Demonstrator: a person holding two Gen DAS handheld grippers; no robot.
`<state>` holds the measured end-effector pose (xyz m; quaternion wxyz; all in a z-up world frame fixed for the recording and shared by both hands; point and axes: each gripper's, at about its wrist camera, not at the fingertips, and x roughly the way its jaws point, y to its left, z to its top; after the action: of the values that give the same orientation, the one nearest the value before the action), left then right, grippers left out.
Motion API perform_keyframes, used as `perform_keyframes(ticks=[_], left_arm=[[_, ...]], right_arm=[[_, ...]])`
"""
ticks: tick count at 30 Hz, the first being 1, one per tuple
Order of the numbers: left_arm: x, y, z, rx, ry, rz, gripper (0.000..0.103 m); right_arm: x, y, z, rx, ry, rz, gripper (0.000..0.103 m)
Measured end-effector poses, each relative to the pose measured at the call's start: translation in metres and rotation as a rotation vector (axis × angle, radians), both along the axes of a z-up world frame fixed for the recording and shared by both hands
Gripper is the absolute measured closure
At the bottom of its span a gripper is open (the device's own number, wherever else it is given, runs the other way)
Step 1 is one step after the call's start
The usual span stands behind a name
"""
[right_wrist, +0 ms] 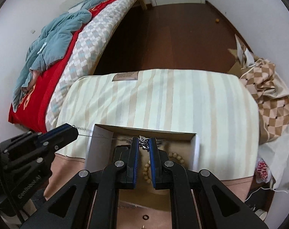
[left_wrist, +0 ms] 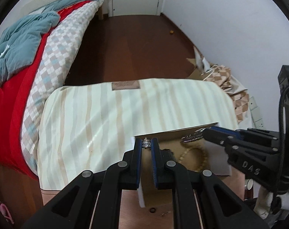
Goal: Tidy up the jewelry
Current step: 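Carry the chain bracelet and earring into the white box and release both, then withdraw both grippers from the box back over the table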
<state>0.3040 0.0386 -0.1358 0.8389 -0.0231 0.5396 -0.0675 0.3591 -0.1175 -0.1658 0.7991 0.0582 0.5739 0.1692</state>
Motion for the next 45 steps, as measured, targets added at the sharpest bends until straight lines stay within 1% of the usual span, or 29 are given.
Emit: perform_keyframes(ticks=[4,5,7,8,9,10,11,12,13,15,16,17,19,20,21,22,23,26,27,30,34,38,45], left_arm=[[0.007,0.002,-0.010,0.001,0.046,0.010,0.095],[0.007,0.003,-0.012,0.010,0.055,0.021,0.093],[0.008,0.002,-0.013,0.026,0.066,0.037,0.093],[0.007,0.000,-0.012,0.030,0.062,0.039,0.091],[0.006,-0.001,-0.011,0.045,0.059,0.045,0.090],[0.006,-0.002,-0.010,0.052,0.053,0.048,0.090],[0.004,-0.002,-0.007,0.057,0.038,0.051,0.089],[0.003,-0.002,-0.004,0.064,0.028,0.056,0.080],[0.002,-0.002,-0.002,0.067,0.022,0.059,0.072],[-0.002,0.000,0.003,0.082,0.001,0.076,0.024],[-0.005,0.002,0.005,0.088,-0.015,0.086,0.019],[-0.008,0.003,0.007,0.090,-0.032,0.093,0.019],[-0.016,0.004,0.008,0.109,-0.045,0.108,0.019],[-0.021,0.005,0.006,0.115,-0.045,0.111,0.015],[-0.025,0.006,0.002,0.118,-0.043,0.115,0.006],[-0.028,0.005,0.000,0.119,-0.042,0.118,0.003],[-0.033,0.005,-0.004,0.123,-0.040,0.121,0.000],[-0.046,0.003,-0.013,0.142,-0.034,0.126,0.000],[-0.050,0.003,-0.016,0.143,-0.034,0.127,0.000],[-0.061,0.002,-0.019,0.150,-0.041,0.134,0.000],[-0.074,0.002,-0.015,0.155,-0.051,0.146,0.000],[-0.087,0.003,-0.002,0.163,-0.083,0.161,0.000],[-0.120,0.009,0.032,0.167,-0.163,0.198,0.000]], right_arm=[[0.012,-0.003,-0.018,-0.028,0.045,0.008,0.092],[0.014,-0.006,-0.023,-0.043,0.063,0.000,0.091],[0.018,-0.011,-0.027,-0.083,0.072,-0.023,0.089],[0.017,-0.014,-0.026,-0.094,0.064,-0.031,0.087],[0.016,-0.019,-0.023,-0.101,0.057,-0.042,0.074],[0.015,-0.022,-0.020,-0.097,0.053,-0.052,0.065],[0.013,-0.026,-0.016,-0.087,0.043,-0.061,0.051],[0.010,-0.030,-0.010,-0.078,0.028,-0.071,0.047],[0.007,-0.034,-0.006,-0.079,0.015,-0.076,0.047],[0.001,-0.036,0.002,-0.101,-0.009,-0.079,0.047],[-0.003,-0.038,0.005,-0.115,-0.019,-0.084,0.047],[-0.008,-0.039,0.006,-0.139,-0.025,-0.090,0.047],[-0.019,-0.039,0.006,-0.180,-0.035,-0.093,0.039],[-0.026,-0.039,0.004,-0.201,-0.039,-0.098,0.029],[-0.032,-0.040,0.002,-0.220,-0.041,-0.100,0.021],[-0.037,-0.040,-0.001,-0.235,-0.042,-0.102,0.018],[-0.044,-0.040,-0.004,-0.254,-0.042,-0.108,0.013],[-0.060,-0.039,-0.013,-0.280,-0.036,-0.119,0.003],[-0.065,-0.038,-0.015,-0.288,-0.039,-0.122,0.001],[-0.076,-0.035,-0.014,-0.311,-0.060,-0.126,0.001],[-0.091,-0.032,-0.003,-0.314,-0.096,-0.135,0.001],[-0.104,-0.029,0.015,-0.315,-0.139,-0.145,0.001],[-0.132,-0.025,0.054,-0.286,-0.214,-0.158,0.001]])
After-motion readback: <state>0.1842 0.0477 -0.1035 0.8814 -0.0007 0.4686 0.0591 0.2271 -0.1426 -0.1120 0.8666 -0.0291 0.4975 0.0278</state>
